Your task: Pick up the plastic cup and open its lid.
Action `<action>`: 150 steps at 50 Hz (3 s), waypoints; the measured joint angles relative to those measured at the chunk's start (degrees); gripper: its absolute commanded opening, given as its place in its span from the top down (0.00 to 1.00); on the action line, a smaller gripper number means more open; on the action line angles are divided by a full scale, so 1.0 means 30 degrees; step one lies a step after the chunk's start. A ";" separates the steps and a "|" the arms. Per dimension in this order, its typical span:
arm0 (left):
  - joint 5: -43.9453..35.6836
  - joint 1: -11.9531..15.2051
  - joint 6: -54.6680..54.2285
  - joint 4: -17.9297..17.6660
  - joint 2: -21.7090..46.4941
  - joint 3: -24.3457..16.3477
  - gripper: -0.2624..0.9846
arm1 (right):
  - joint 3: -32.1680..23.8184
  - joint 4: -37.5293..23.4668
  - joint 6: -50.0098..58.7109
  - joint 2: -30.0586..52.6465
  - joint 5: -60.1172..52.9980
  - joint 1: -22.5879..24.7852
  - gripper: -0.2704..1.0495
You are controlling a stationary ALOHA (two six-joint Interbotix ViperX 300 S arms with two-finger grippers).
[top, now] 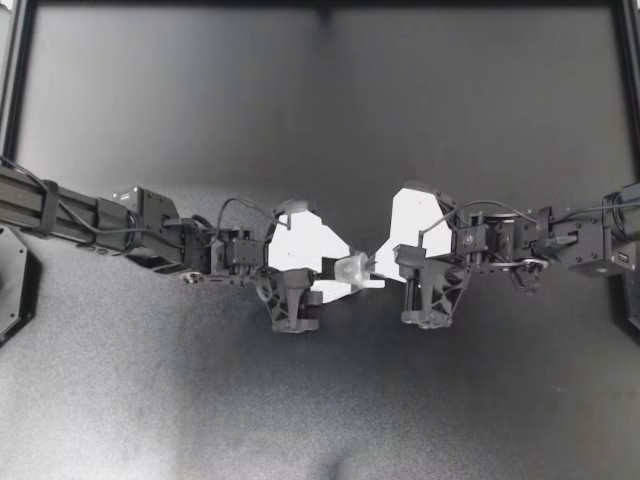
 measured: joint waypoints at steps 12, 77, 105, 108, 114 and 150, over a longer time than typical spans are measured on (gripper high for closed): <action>-0.1143 -0.0029 -0.0439 -0.0381 -0.0410 0.0938 0.61 | 0.1113 -0.0615 -0.0205 -0.3867 -0.1201 0.0029 0.92; -1.4355 -0.0439 -0.3809 -0.0352 -0.5156 0.5127 0.61 | 0.2607 0.0527 -2.7656 -0.5010 -1.2539 0.1230 0.42; -1.4473 -0.0439 -0.3867 -0.0293 -0.5244 0.5215 0.62 | 0.1406 0.2051 -2.8330 -0.3691 -1.3564 0.2080 0.42; -1.4473 -0.0410 -0.3867 -0.0264 -0.5244 0.5215 0.62 | 0.1377 0.2109 -2.8330 -0.3691 -1.3564 0.2080 0.42; -1.4473 -0.0439 -0.3867 -0.0176 -0.5244 0.5215 0.62 | 0.1201 0.2314 -2.8330 -0.3662 -1.3594 0.2080 0.42; -1.4473 -0.0527 -0.4160 0.0000 -0.4395 0.5127 0.62 | 0.3047 0.3574 -2.8184 -0.6738 -1.5088 0.2109 0.42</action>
